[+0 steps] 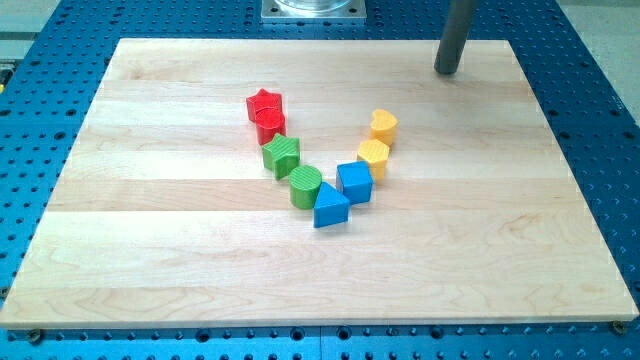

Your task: Move the green star to the left of the green circle

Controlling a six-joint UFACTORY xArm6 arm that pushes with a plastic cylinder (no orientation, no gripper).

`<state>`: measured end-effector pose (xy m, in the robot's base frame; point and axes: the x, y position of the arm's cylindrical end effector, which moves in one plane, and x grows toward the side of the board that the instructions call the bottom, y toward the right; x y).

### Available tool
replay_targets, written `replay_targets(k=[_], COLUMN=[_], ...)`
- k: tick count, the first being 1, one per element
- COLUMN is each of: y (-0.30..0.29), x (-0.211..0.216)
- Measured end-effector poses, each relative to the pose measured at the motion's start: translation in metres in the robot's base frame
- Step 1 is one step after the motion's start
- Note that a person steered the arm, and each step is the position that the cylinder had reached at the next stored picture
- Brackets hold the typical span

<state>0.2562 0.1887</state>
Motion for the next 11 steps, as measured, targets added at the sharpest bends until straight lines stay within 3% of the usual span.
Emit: replay_targets(k=[2, 5, 11], y=[-0.011, -0.111, -0.236], x=[0.000, 0.000, 0.217])
